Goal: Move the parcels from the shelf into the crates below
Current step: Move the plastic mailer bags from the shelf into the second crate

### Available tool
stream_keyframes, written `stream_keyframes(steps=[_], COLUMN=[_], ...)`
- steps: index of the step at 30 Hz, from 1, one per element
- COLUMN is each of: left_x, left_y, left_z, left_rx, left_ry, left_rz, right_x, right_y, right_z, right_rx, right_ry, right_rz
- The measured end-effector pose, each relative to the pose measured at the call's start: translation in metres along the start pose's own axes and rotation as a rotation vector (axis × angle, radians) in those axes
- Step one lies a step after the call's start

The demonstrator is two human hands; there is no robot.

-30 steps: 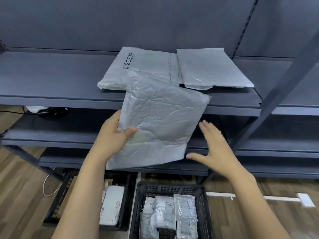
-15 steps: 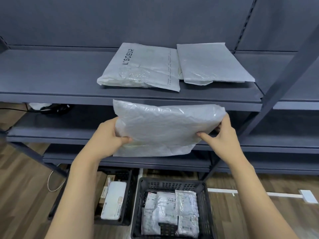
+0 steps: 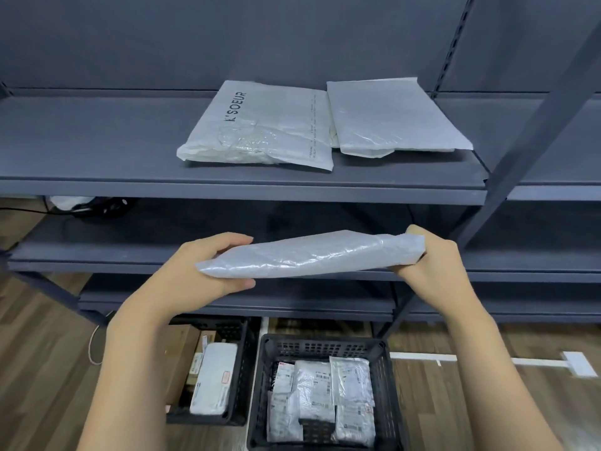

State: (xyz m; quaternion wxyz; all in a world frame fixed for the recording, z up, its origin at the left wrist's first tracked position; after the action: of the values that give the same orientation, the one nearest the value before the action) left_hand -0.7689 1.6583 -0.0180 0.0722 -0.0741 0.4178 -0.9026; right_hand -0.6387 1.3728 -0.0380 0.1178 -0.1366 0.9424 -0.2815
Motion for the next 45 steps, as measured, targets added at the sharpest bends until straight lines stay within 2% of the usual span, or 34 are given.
stream_keyframes(steps=[4,8,12,15,17,19,21,24,27,30,34,37,40,45], left_x=[0.001,0.007,0.012,0.02,0.022,0.02,0.016,0.015,0.017,0.018,0.02,0.019,0.015,0.002], left_y=[0.002,-0.004,-0.015,-0.021,-0.022,-0.022,-0.021,-0.02,-0.024,-0.028,-0.033,-0.032,-0.027,-0.012], left_z=[0.004,0.015,0.026,0.026,0.026,0.027,0.029,0.03,0.028,0.026,0.031,0.039,0.053,0.089], left_rx=[0.005,0.068,0.08,0.112,0.161,0.203,0.22,0.277,0.263,0.209,0.186,0.062,-0.172,-0.535], left_ry=[0.069,0.13,0.127,0.095,0.087,0.082,0.072,0.057,0.065,0.097,0.146,0.192,0.28,0.433], left_rz=[-0.057,-0.124,-0.209,-0.33,-0.37,-0.257,-0.065,0.057,0.12,0.196,0.331,0.392,0.417,0.353], right_x=[0.011,0.029,0.04,0.041,0.043,0.045,0.043,0.04,0.037,0.028,0.025,0.022,0.017,0.009], right_y=[-0.014,-0.027,-0.028,-0.025,-0.02,-0.013,-0.007,0.0,0.008,0.018,0.02,0.011,0.003,0.0], right_z=[-0.006,-0.014,-0.009,-0.012,-0.018,-0.015,-0.012,-0.007,0.001,0.012,0.011,0.006,-0.012,-0.048], right_rx=[0.227,-0.001,-0.302,-0.296,-0.247,-0.158,-0.147,-0.085,-0.033,0.187,0.294,0.343,0.354,0.427], right_ry=[-0.153,-0.302,-0.412,-0.459,-0.583,-0.734,-0.76,-0.744,-0.655,-0.517,-0.418,-0.389,-0.492,-0.644], right_rz=[0.085,0.367,0.358,0.377,0.432,0.518,0.497,0.42,0.307,0.178,0.175,0.219,0.262,0.248])
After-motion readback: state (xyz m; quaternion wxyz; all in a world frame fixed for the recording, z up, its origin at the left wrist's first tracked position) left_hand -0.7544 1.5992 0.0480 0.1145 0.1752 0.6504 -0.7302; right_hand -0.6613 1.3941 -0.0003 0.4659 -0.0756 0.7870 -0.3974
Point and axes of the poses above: each hand's wrist, its own x-axis away from the middle knuckle, its own y-axis out of the palm, z = x × y, the point moved 3 cm from there along -x, towards the middle knuckle, and after that the axes turned 7 degrees about -x, right-handed, at the moved point
